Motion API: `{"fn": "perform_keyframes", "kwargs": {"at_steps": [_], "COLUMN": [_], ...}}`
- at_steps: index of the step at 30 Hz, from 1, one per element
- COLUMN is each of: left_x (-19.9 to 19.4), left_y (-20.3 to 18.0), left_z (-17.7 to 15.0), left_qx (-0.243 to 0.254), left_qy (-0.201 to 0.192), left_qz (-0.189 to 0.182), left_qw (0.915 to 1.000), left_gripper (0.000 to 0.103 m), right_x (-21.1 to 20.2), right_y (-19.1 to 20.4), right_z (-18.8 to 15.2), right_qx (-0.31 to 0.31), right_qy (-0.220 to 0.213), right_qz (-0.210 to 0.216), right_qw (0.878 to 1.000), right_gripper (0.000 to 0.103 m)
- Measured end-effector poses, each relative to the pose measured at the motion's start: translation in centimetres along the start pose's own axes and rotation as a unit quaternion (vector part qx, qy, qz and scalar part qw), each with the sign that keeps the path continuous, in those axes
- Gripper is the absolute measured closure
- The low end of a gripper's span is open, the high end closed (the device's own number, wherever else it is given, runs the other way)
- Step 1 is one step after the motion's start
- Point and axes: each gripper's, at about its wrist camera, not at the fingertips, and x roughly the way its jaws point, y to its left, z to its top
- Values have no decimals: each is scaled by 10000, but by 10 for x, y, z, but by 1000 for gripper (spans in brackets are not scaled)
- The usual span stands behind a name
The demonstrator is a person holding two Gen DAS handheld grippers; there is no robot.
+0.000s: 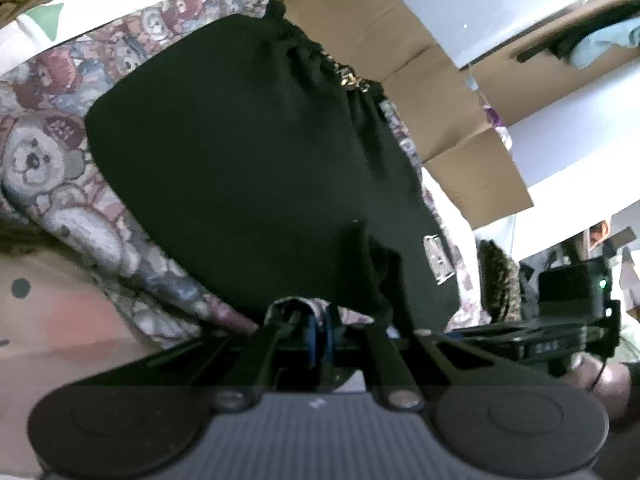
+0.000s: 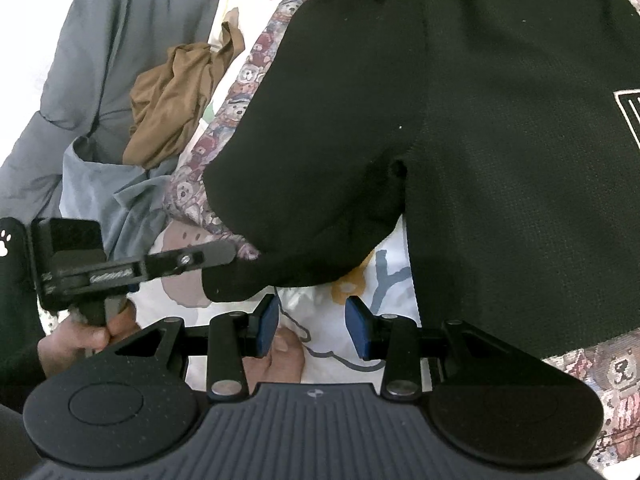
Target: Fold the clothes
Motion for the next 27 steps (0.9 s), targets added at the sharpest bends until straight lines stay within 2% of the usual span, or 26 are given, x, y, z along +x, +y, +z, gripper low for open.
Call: {"fn": "perform_keyframes", "kwargs": {"at_steps": [5, 9, 16, 21, 27], "left_x": [-4, -8, -10, -11, -14], "left_y": [9, 17, 19, 21, 27], "left_z": [-10, -20, -27, -28, -30], "left_qx": [-205, -496, -535, -537, -617], "left_qy": [97, 124, 85, 115, 84], "left_qz": [25, 9, 124, 180, 213], "left_qw": [9997, 9987, 9985, 9983, 9978], "left_gripper": [98, 97, 97, 97, 97], "right_x": [1, 5, 27, 53, 77], "right_y": [-3, -5, -4, -9, -10], "right_z": [-1, -2, -6, -7, -7], "right_qx": [59, 275, 555, 1148, 1510], "right_qy": [42, 100, 269, 365, 379], "right_qz": [-18, 165, 403, 828, 1046], "right_qw": [10000, 9994, 9973, 9893, 9822], "right_gripper": [59, 59, 59, 59, 59]}}
